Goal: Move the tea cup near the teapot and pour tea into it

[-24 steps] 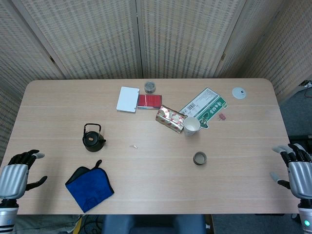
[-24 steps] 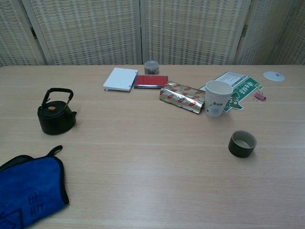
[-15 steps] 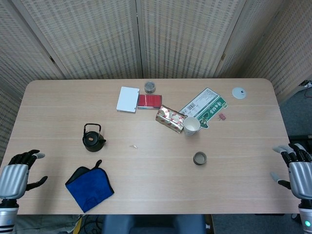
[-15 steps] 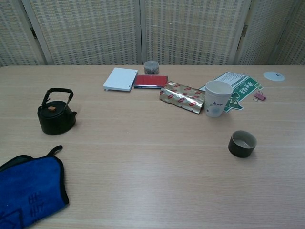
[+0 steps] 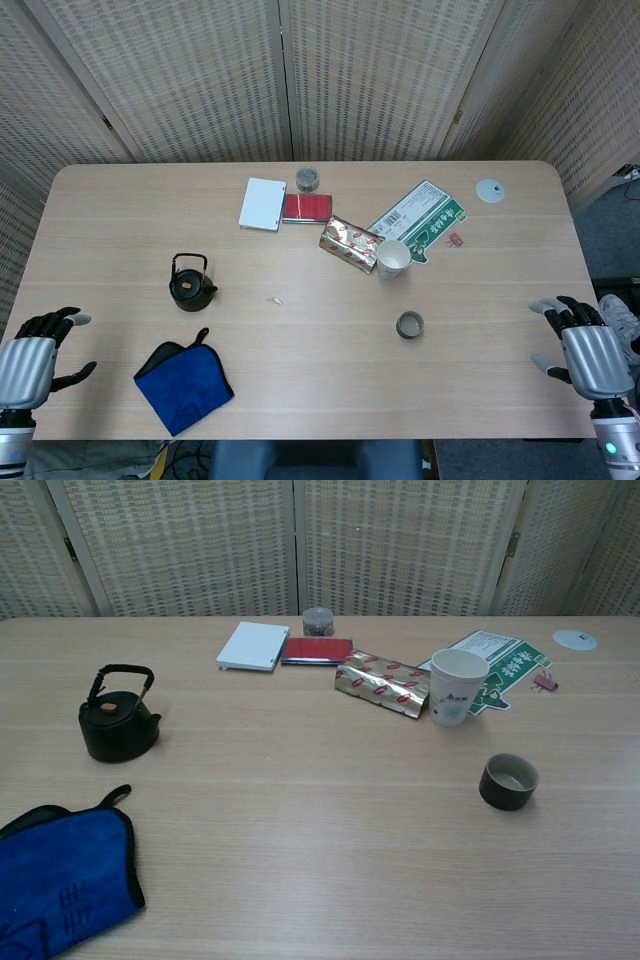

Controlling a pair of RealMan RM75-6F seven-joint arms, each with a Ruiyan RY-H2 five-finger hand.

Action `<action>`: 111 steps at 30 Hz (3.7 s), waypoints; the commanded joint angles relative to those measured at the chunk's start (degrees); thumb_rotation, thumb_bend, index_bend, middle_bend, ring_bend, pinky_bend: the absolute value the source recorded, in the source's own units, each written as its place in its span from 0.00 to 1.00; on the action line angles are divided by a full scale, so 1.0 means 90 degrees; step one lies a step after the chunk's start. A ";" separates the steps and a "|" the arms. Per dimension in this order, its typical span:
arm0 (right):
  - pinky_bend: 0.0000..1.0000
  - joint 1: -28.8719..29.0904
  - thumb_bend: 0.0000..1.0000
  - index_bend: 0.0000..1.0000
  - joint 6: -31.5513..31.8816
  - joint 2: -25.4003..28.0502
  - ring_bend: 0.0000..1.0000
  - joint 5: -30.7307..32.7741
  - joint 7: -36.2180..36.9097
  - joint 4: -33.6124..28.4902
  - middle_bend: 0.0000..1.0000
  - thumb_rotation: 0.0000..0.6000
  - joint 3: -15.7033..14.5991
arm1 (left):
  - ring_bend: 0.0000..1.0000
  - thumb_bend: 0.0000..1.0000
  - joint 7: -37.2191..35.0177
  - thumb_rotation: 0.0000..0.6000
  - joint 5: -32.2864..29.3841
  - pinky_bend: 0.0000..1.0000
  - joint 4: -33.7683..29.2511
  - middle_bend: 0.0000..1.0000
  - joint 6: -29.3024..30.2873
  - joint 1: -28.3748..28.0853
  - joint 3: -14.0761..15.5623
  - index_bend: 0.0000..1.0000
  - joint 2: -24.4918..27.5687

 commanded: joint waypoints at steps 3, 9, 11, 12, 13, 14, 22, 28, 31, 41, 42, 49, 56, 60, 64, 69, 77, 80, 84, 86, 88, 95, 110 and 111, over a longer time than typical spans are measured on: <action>0.25 0.0669 0.06 0.30 -0.0930 -0.0150 0.18 -0.0121 -0.0407 -0.0114 0.27 1.00 0.0011 | 0.26 0.15 0.0004 1.00 0.0006 0.22 -0.0025 0.24 0.0040 0.0036 0.0017 0.33 0.0042; 0.26 0.1348 0.06 0.30 -0.1911 -0.0505 0.18 -0.0003 -0.0624 -0.0060 0.28 1.00 0.0093 | 0.26 0.15 -0.0007 1.00 -0.0003 0.22 -0.0056 0.24 0.0078 0.0083 0.0036 0.34 0.0072; 0.26 0.1525 0.06 0.30 -0.2152 -0.0642 0.18 0.0067 -0.0668 0.0006 0.28 1.00 0.0125 | 0.26 0.15 -0.0012 1.00 -0.0002 0.22 -0.0056 0.24 0.0085 0.0093 0.0041 0.34 0.0077; 0.26 0.1635 0.06 0.30 -0.2305 -0.0732 0.18 0.0121 -0.0695 0.0056 0.29 1.00 0.0145 | 0.26 0.15 -0.0021 1.00 -0.0001 0.22 -0.0057 0.24 0.0092 0.0101 0.0044 0.34 0.0083; 0.26 0.1713 0.06 0.30 -0.2411 -0.0801 0.18 0.0174 -0.0702 0.0093 0.29 1.00 0.0166 | 0.26 0.15 -0.0024 1.00 -0.0006 0.22 -0.0057 0.24 0.0095 0.0107 0.0046 0.34 0.0088; 0.26 0.1813 0.06 0.30 -0.2548 -0.0887 0.18 0.0256 -0.0714 0.0139 0.29 1.00 0.0195 | 0.26 0.15 -0.0024 1.00 -0.0016 0.21 -0.0054 0.24 0.0098 0.0113 0.0044 0.35 0.0089; 0.27 0.2358 0.06 0.30 -0.3266 -0.1347 0.19 0.0781 -0.0976 0.0478 0.30 1.00 0.0329 | 0.26 0.15 -0.0074 1.00 -0.0034 0.18 0.0001 0.24 0.0091 0.0138 0.0054 0.38 0.0084; 0.27 0.2634 0.06 0.30 -0.3591 -0.1607 0.19 0.1159 -0.1193 0.0679 0.30 1.00 0.0364 | 0.26 0.15 -0.0121 1.00 -0.0046 0.18 0.0045 0.24 0.0088 0.0152 0.0055 0.38 0.0082; 0.27 0.2737 0.06 0.30 -0.3691 -0.1697 0.19 0.1306 -0.1294 0.0728 0.30 1.00 0.0356 | 0.26 0.15 -0.0140 1.00 -0.0052 0.18 0.0060 0.24 0.0085 0.0155 0.0053 0.38 0.0079; 0.28 0.3035 0.06 0.30 -0.4016 -0.1967 0.19 0.1793 -0.1577 0.1040 0.30 1.00 0.0285 | 0.26 0.15 -0.0203 1.00 -0.0037 0.18 0.0097 0.24 0.0087 0.0167 0.0057 0.38 0.0070; 0.28 0.3064 0.06 0.30 -0.4043 -0.1997 0.19 0.1841 -0.1612 0.1069 0.30 1.00 0.0270 | 0.26 0.15 -0.0211 1.00 -0.0040 0.18 0.0100 0.24 0.0088 0.0173 0.0060 0.38 0.0069; 0.28 0.3212 0.08 0.30 -0.4128 -0.2182 0.19 0.2061 -0.1722 0.1249 0.32 1.00 0.0221 | 0.26 0.15 -0.0229 1.00 -0.0052 0.18 0.0122 0.24 0.0081 0.0180 0.0057 0.38 0.0061; 0.30 0.3345 0.13 0.36 -0.4149 -0.2347 0.20 0.2202 -0.1769 0.1451 0.32 1.00 0.0207 | 0.26 0.15 -0.0265 1.00 -0.0055 0.18 0.0153 0.24 0.0102 0.0194 0.0048 0.38 0.0047; 0.31 0.3400 0.16 0.41 -0.4118 -0.2428 0.22 0.2253 -0.1785 0.1538 0.34 1.00 0.0199 | 0.26 0.15 -0.0275 1.00 -0.0070 0.18 0.0176 0.24 0.0076 0.0200 0.0060 0.38 0.0042; 0.32 0.3436 0.20 0.48 -0.4080 -0.2467 0.23 0.2290 -0.1827 0.1540 0.36 1.00 0.0178 | 0.26 0.15 -0.0280 1.00 -0.0065 0.18 0.0193 0.24 0.0056 0.0194 0.0066 0.38 0.0029; 0.32 0.3545 0.20 0.49 -0.4043 -0.2370 0.24 0.2258 -0.1749 0.1269 0.37 1.00 0.0261 | 0.26 0.15 -0.0284 1.00 -0.0049 0.18 0.0193 0.24 0.0068 0.0182 0.0046 0.38 0.0034; 0.32 0.4085 0.21 0.50 -0.4366 -0.2257 0.24 0.2494 -0.1945 0.0780 0.37 1.00 0.0565 | 0.26 0.15 -0.0278 1.00 0.0015 0.18 0.0196 0.24 0.0056 0.0179 0.0083 0.38 0.0054; 0.32 0.4391 0.21 0.50 -0.4527 -0.2351 0.24 0.2729 -0.2141 0.0718 0.37 1.00 0.0702 | 0.26 0.15 -0.0286 1.00 0.0020 0.18 0.0184 0.24 0.0087 0.0194 0.0080 0.38 0.0068; 0.32 0.4786 0.21 0.50 -0.4679 -0.2560 0.24 0.3049 -0.2388 0.0758 0.37 1.00 0.0852 | 0.26 0.15 -0.0282 1.00 0.0042 0.18 0.0173 0.24 0.0110 0.0200 0.0080 0.38 0.0093; 0.32 0.4985 0.21 0.50 -0.4758 -0.2672 0.24 0.3225 -0.2514 0.0820 0.37 1.00 0.0907 | 0.26 0.15 -0.0279 1.00 0.0054 0.18 0.0170 0.24 0.0111 0.0196 0.0080 0.38 0.0104; 0.32 0.5223 0.21 0.50 -0.4831 -0.2810 0.24 0.3439 -0.2673 0.0916 0.37 1.00 0.0960 | 0.26 0.15 -0.0278 1.00 0.0065 0.18 0.0165 0.24 0.0113 0.0194 0.0080 0.38 0.0126; 0.32 0.6045 0.21 0.50 -0.5079 -0.3278 0.24 0.4224 -0.3194 0.1360 0.37 1.00 0.1010 | 0.26 0.15 -0.0277 1.00 0.0040 0.17 0.0165 0.24 0.0122 0.0198 0.0061 0.38 0.0151; 0.32 0.7402 0.21 0.50 -0.5286 -0.4306 0.24 0.5173 -0.3882 0.2500 0.37 1.00 0.0820 | 0.26 0.15 -0.0252 1.00 -0.0015 0.14 0.0204 0.24 0.0216 0.0290 0.0066 0.38 0.0188; 0.32 0.7541 0.21 0.50 -0.5321 -0.4434 0.24 0.5259 -0.3957 0.2666 0.37 1.00 0.0803 | 0.26 0.15 -0.0271 1.00 -0.0028 0.14 0.0210 0.24 0.0225 0.0310 0.0074 0.38 0.0191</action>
